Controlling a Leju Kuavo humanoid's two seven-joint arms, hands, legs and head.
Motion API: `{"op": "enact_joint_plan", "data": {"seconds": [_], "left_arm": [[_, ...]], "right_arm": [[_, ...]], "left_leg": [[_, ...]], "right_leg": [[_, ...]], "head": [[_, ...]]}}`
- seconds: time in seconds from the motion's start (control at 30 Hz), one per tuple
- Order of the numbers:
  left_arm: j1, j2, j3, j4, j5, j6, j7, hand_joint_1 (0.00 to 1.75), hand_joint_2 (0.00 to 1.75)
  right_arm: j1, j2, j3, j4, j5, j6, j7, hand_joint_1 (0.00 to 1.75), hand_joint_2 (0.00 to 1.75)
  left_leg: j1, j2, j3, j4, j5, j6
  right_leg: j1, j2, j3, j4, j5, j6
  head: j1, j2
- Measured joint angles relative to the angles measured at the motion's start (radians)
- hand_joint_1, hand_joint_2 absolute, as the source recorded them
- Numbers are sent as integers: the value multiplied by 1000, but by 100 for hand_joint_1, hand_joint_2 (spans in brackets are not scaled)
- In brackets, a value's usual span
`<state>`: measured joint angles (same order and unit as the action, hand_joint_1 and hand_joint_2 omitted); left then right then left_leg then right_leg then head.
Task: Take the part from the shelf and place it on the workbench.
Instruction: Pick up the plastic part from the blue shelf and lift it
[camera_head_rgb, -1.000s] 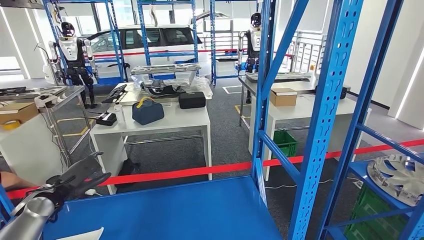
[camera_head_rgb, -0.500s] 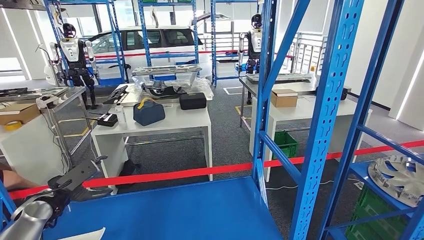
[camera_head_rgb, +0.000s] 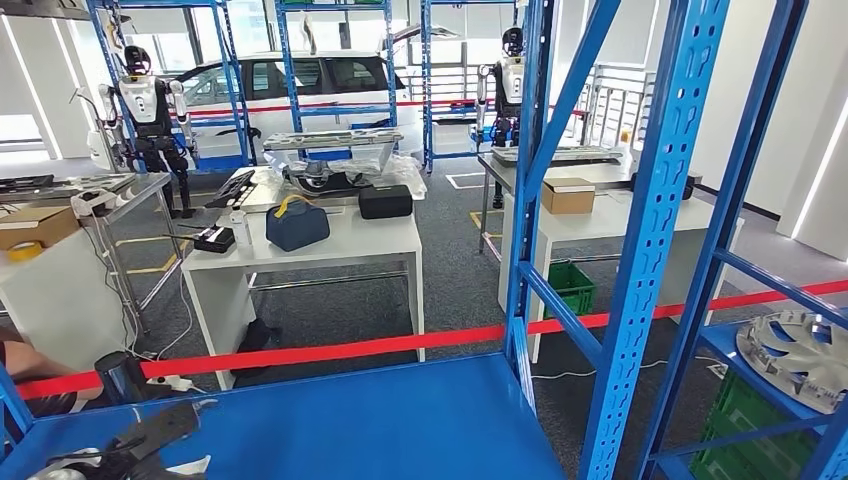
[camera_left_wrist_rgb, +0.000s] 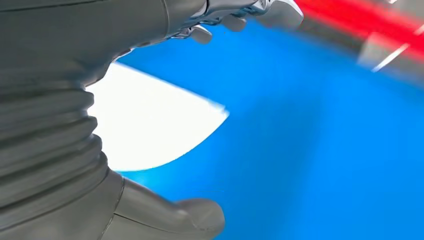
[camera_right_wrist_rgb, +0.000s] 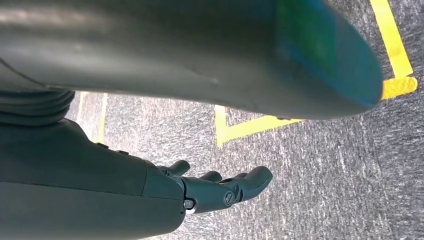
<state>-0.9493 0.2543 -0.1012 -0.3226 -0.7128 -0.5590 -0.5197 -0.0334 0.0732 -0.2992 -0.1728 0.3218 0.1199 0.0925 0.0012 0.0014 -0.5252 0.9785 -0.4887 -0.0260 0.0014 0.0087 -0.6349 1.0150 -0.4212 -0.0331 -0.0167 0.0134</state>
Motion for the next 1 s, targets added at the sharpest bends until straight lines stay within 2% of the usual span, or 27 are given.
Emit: {"op": "enact_joint_plan", "data": {"seconds": [0.27, 0.7, 0.77, 1.0], "left_arm": [[62, 56, -47, 19, 50, -86, -43, 0, 175], [84, 71, -51, 20, 86, -129, -81, 0, 175], [85, 71, -59, 20, 66, -102, -61, 0, 175], [85, 74, -139, 19, -73, 113, 61, 0, 175]], "right_arm": [[0, 0, -12, 0, 0, -3, -3, 0, 0], [0, 0, -28, 0, -4, -7, -3, 0, 0], [0, 0, -29, 0, -5, -9, -2, 0, 0], [0, 0, -30, 0, -3, -14, -4, 0, 0]], "left_leg": [[0, 0, 0, 0, 0, 0], [0, -1, 0, 0, 0, 0], [0, -1, 0, 0, 0, 0], [0, -1, 0, 0, 0, 0]], "right_leg": [[0, -1, 0, 0, 0, 0], [0, -1, 0, 0, 0, 0], [0, -1, 0, 0, 0, 0], [0, -1, 0, 0, 0, 0]], "head": [[0, 0], [0, 0], [0, 0], [0, 0]]}}
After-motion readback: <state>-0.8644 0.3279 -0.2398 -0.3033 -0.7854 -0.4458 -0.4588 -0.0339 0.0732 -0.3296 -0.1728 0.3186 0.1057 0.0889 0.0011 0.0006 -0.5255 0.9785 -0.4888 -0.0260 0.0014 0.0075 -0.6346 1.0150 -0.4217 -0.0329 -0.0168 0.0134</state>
